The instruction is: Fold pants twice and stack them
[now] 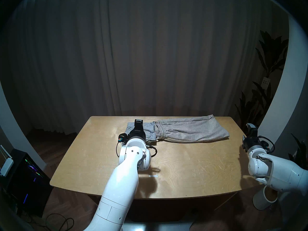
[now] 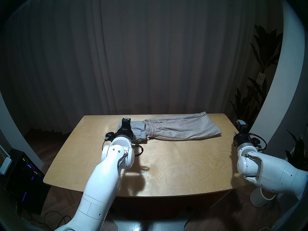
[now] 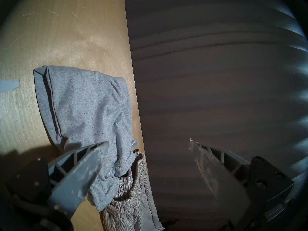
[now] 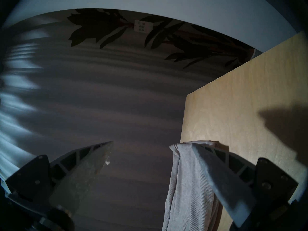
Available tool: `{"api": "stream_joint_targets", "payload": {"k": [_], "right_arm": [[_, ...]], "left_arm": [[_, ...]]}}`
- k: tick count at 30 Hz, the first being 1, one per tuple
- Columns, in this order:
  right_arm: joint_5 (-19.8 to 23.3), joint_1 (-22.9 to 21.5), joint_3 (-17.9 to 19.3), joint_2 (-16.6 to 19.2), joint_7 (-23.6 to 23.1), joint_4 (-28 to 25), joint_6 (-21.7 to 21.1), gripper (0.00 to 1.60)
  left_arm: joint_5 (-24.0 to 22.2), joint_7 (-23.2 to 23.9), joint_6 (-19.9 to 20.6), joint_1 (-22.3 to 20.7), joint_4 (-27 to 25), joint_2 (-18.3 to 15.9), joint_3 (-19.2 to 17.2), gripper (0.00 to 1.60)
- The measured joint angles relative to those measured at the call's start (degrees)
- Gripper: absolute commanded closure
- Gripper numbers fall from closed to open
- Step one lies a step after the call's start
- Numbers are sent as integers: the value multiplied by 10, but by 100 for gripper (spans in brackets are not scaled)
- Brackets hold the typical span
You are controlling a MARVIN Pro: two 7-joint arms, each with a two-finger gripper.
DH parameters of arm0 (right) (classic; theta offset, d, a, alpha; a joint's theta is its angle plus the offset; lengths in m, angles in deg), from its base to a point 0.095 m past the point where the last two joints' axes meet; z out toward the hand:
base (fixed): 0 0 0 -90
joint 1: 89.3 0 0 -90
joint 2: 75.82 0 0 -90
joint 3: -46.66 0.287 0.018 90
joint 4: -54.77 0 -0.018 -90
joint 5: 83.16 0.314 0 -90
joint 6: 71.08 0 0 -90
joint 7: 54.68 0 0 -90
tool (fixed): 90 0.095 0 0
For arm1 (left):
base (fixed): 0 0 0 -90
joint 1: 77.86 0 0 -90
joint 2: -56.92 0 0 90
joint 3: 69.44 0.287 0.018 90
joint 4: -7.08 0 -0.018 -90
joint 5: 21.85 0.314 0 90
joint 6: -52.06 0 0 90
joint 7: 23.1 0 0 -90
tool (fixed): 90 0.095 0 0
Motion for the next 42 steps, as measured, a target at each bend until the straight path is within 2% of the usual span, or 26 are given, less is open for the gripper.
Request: {"api": "stream_joint_targets", "payload": {"k": [3,6,9,13,16,21,26,42], "right_arm": [[0,21,25,3,-5,-12,-26,0],[0,33,29,9,-14,-14,-53,0],[-6,35,23,13,-17,-8,-76,0],[-53,27,-5,14,-9,22,-114,0],[-94,11,-16,1,17,52,-134,0],[-130,-12,-12,-21,47,75,-147,0],[-174,-46,-7,-59,96,101,-162,0],[-271,-130,-10,-167,220,200,-198,0]], "left_arm": [[3,-2,-4,-2,4,1,0,0],[4,-4,-6,-3,7,1,0,0],[4,-4,-6,-3,8,1,0,0],[4,-4,-6,-3,10,1,0,0],[3,-3,-5,-3,10,0,0,0],[1,-4,-1,-3,10,0,-1,0],[-19,-18,15,-3,4,0,0,0],[-65,-54,56,-18,13,2,17,0]]}}
